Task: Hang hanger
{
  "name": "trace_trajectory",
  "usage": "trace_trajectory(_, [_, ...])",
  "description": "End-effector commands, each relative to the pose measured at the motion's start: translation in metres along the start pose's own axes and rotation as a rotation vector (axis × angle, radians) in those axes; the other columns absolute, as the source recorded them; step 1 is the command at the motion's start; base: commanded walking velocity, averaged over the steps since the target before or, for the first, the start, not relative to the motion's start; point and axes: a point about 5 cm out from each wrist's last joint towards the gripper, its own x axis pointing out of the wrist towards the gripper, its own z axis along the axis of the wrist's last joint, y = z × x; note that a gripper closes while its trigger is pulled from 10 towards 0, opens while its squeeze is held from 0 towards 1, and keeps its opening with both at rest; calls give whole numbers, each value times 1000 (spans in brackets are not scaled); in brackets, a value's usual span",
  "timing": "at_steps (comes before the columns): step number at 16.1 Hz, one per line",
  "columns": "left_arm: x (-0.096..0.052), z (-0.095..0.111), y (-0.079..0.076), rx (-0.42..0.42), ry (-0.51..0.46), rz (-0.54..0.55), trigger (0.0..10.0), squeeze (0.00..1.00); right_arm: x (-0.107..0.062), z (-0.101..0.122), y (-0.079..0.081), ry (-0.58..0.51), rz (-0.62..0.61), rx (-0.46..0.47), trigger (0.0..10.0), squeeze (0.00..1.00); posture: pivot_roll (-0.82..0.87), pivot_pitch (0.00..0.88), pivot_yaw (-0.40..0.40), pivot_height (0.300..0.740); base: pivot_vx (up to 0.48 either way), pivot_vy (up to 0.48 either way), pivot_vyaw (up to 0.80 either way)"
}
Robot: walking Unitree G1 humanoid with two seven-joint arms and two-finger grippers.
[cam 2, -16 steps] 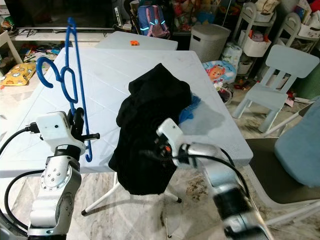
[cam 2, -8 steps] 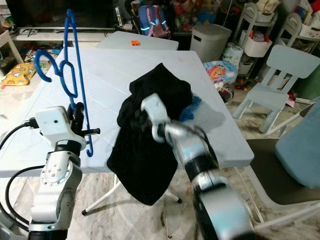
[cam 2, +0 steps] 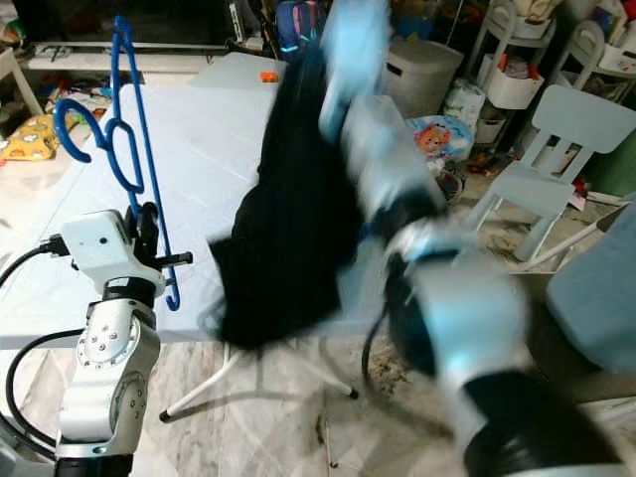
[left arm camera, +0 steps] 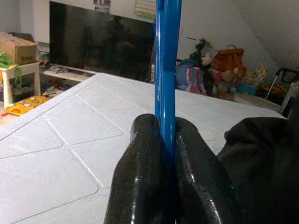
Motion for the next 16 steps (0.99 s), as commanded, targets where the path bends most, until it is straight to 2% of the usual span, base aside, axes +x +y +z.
trace_trajectory(1, [2,6,-4,-4,-30,-2,10000,0,2,10,-6,-51,-41,13,0,0,22,0,-110,740,0,0,0])
trace_trajectory(3, [3,6,-7,-11,-34,-2,10000,0,9,51,-16,-192,-95,-4,0,0,20,0,-115,740,0,0,0])
trace_trajectory(4, [4,6,-8,-15,-38,-2,10000,0,11,58,-16,-213,-97,-5,0,0,19,0,-120,740,0,0,0])
trace_trajectory(6, [5,6,-9,-19,-43,1,10000,0,10,55,-14,-208,-83,-28,0,0,20,0,-124,740,0,0,0])
trace_trajectory(8, [4,5,-9,-21,-41,4,10000,0,5,23,-7,-101,-30,-86,0,0,24,0,-129,740,0,0,0])
trace_trajectory(9, [2,3,-10,-22,-33,1,10000,0,-3,-12,-1,44,30,-185,0,0,26,0,-130,740,0,0,0])
trace_trajectory(10, [2,3,-11,-24,-29,-5,10000,0,-13,-38,-2,163,56,-247,0,0,27,0,-130,740,0,0,0])
trace_trajectory(11, [1,2,-11,-24,-28,-8,10000,0,-19,-52,-6,224,60,-263,784,0,27,0,-130,740,0,0,0])
trace_trajectory(12, [1,2,-11,-25,-26,-11,10000,0,-29,-71,-12,315,70,-292,4431,0,29,0,-129,740,0,0,0])
trace_trajectory(13, [1,2,-10,-25,-25,-14,10000,0,-38,-83,-23,372,55,-255,10000,51,29,0,-128,740,0,0,0])
trace_trajectory(14, [1,2,-10,-24,-24,-14,10000,0,-41,-87,-28,389,44,-249,10000,620,26,0,-124,740,0,0,0])
trace_trajectory(15, [0,1,-9,-23,-17,-20,10000,0,-50,-93,-47,429,-13,-233,10000,1000,22,0,-116,740,0,0,0])
trace_trajectory(16, [-1,0,-10,-24,-14,-25,10000,0,-53,-94,-53,439,-33,-231,10000,1000,22,0,-116,740,0,0,0])
